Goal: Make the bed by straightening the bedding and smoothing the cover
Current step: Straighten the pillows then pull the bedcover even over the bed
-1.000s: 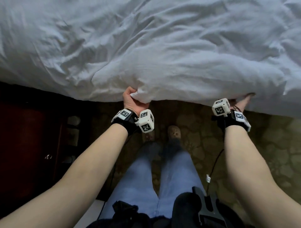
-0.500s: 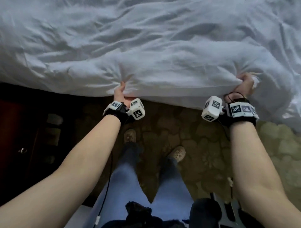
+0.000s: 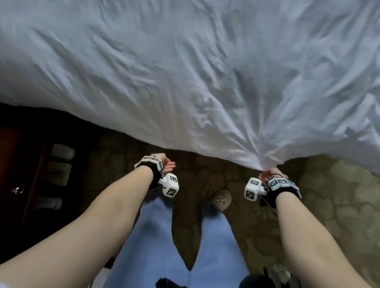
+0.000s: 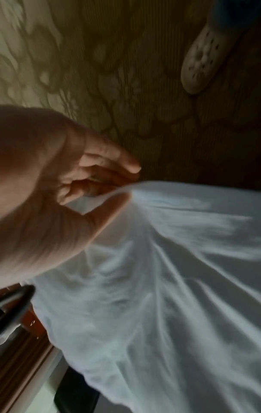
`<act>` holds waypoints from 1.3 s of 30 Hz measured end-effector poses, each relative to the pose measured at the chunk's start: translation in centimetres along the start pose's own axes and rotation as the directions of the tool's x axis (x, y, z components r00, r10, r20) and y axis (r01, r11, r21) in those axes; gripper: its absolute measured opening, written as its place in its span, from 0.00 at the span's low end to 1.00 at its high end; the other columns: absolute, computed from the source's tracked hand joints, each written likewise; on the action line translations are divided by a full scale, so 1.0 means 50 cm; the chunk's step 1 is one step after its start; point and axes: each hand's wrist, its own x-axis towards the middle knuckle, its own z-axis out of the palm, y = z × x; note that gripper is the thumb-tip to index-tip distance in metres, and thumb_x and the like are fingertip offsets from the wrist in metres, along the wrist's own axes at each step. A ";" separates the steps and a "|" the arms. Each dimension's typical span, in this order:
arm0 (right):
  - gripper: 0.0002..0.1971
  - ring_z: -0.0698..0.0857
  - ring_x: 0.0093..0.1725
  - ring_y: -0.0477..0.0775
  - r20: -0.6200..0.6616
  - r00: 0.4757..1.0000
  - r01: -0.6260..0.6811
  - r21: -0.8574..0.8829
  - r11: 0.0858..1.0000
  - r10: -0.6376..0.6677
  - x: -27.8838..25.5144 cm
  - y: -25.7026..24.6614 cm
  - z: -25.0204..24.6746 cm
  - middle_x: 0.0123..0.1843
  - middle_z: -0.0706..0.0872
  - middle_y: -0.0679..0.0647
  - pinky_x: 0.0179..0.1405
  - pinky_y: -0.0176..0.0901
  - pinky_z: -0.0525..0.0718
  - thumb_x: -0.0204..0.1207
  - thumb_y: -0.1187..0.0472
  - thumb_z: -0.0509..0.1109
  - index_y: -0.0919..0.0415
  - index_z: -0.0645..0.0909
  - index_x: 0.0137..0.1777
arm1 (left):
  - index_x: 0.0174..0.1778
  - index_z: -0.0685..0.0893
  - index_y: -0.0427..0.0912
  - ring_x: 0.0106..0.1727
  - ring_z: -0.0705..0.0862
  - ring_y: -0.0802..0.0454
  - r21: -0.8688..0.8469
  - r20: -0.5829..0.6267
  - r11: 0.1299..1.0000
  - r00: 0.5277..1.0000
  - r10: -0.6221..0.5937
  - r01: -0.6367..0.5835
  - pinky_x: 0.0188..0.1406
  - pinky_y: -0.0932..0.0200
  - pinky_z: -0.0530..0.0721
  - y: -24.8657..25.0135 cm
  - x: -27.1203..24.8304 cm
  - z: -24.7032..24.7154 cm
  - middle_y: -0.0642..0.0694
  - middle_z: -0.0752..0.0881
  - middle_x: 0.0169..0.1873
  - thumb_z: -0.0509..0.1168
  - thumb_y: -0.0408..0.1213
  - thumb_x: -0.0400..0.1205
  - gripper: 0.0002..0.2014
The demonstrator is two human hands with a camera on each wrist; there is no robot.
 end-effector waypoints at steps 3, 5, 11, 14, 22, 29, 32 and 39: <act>0.11 0.86 0.53 0.64 -0.072 0.995 -0.058 0.098 0.993 0.066 0.035 0.037 -0.041 0.65 0.81 0.70 0.44 0.45 0.85 0.80 0.73 0.53 0.73 0.76 0.40 | 0.57 0.78 0.26 0.72 0.77 0.41 0.119 0.030 0.993 0.999 0.016 -0.019 0.69 0.52 0.76 -0.010 -0.021 0.033 0.32 0.77 0.70 0.49 0.25 0.87 0.13; 0.13 0.82 0.35 0.57 -0.111 0.992 -0.052 0.131 0.990 0.067 0.038 0.043 -0.065 0.61 0.82 0.70 0.28 0.40 0.85 0.80 0.73 0.53 0.69 0.72 0.34 | 0.49 0.79 0.27 0.70 0.80 0.40 0.192 0.053 0.981 0.998 0.029 -0.039 0.56 0.53 0.83 -0.014 -0.032 0.068 0.31 0.79 0.68 0.51 0.25 0.86 0.12; 0.11 0.81 0.33 0.57 -0.001 0.999 -0.051 0.201 0.978 0.052 0.031 0.039 -0.140 0.67 0.81 0.70 0.37 0.46 0.84 0.80 0.72 0.56 0.70 0.72 0.36 | 0.40 0.77 0.34 0.65 0.83 0.40 0.311 0.132 0.938 0.984 0.117 -0.153 0.39 0.57 0.82 -0.027 -0.081 0.223 0.33 0.81 0.66 0.55 0.27 0.85 0.09; 0.12 0.86 0.54 0.65 0.038 0.998 -0.050 0.273 0.961 0.041 0.024 0.015 -0.213 0.67 0.81 0.71 0.34 0.45 0.86 0.80 0.69 0.58 0.75 0.77 0.57 | 0.43 0.77 0.37 0.46 0.86 0.46 0.359 0.183 0.905 0.968 0.173 -0.230 0.40 0.57 0.82 -0.048 -0.107 0.327 0.33 0.81 0.66 0.56 0.29 0.85 0.07; 0.19 0.79 0.69 0.66 0.043 0.998 0.027 0.420 0.907 -0.049 0.053 -0.095 -0.409 0.70 0.78 0.70 0.63 0.53 0.80 0.81 0.64 0.61 0.68 0.73 0.71 | 0.68 0.74 0.33 0.67 0.80 0.41 0.490 0.317 0.825 0.939 0.131 -0.281 0.61 0.50 0.78 -0.136 -0.196 0.597 0.35 0.78 0.70 0.55 0.33 0.86 0.16; 0.06 0.80 0.68 0.67 -0.002 0.997 0.068 0.443 0.894 -0.075 0.133 -0.221 -0.517 0.70 0.77 0.71 0.62 0.53 0.80 0.81 0.66 0.59 0.62 0.71 0.57 | 0.71 0.72 0.34 0.70 0.77 0.43 0.519 0.432 0.804 0.900 0.047 -0.291 0.65 0.50 0.76 -0.157 -0.216 0.822 0.36 0.76 0.72 0.53 0.34 0.87 0.17; 0.06 0.82 0.59 0.65 -0.018 0.996 0.083 0.408 0.909 -0.083 0.209 -0.281 -0.547 0.69 0.78 0.71 0.46 0.49 0.83 0.81 0.67 0.59 0.62 0.71 0.56 | 0.75 0.69 0.34 0.74 0.74 0.41 0.501 0.471 0.815 0.882 0.027 -0.292 0.68 0.48 0.75 -0.160 -0.193 0.939 0.36 0.74 0.74 0.53 0.35 0.88 0.20; 0.13 0.82 0.64 0.66 -0.072 0.997 0.042 0.295 0.954 -0.021 0.405 -0.374 -0.575 0.72 0.76 0.68 0.37 0.47 0.85 0.80 0.64 0.63 0.65 0.71 0.62 | 0.74 0.69 0.33 0.61 0.81 0.41 0.405 0.448 0.896 0.894 -0.023 -0.180 0.56 0.47 0.82 -0.164 -0.114 1.121 0.34 0.75 0.71 0.56 0.34 0.87 0.20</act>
